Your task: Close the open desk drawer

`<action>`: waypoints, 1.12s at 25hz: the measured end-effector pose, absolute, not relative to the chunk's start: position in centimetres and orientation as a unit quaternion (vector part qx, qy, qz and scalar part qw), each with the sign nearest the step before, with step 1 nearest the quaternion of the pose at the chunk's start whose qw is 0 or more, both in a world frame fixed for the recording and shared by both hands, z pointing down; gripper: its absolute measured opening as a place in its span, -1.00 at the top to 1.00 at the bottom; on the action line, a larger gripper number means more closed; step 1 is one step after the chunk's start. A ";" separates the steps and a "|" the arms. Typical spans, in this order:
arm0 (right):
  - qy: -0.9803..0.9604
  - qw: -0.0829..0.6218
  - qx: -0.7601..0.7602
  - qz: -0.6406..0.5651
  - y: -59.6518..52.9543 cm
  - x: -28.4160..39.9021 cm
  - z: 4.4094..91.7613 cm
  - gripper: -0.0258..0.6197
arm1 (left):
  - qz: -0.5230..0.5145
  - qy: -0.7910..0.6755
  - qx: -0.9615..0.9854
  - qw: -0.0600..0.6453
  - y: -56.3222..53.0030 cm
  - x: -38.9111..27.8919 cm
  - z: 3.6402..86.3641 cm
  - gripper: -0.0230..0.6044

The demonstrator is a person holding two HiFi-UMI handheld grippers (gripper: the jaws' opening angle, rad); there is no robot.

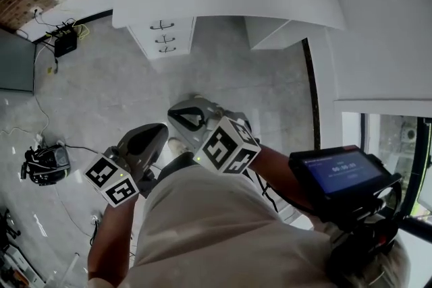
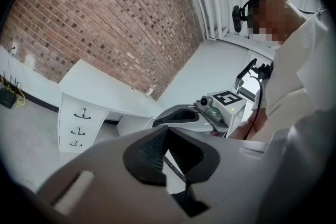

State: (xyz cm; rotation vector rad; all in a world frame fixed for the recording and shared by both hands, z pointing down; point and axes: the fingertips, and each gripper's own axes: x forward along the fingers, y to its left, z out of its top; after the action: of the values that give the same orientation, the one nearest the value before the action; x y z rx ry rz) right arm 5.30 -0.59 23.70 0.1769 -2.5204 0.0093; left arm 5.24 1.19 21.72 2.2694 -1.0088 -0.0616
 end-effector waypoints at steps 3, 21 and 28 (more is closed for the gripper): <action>-0.952 0.300 0.065 -0.005 -0.3 5.3 23.7 0.91 | -0.010 -0.383 0.870 0.310 1.5 5.4 21.7 0.92; -0.952 0.293 0.068 -0.055 0.0 5.7 23.1 0.91 | 0.024 -0.370 0.885 0.282 2.1 6.9 21.9 0.92; -0.953 0.289 0.070 -0.062 0.2 5.9 23.1 0.92 | 0.025 -0.373 0.884 0.281 1.9 7.0 22.2 0.92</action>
State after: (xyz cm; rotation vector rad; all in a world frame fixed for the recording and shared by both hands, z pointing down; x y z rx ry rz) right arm 5.92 0.17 23.11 0.1869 -2.5424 -0.1649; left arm 7.01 1.93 22.22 2.3699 -0.9993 0.0678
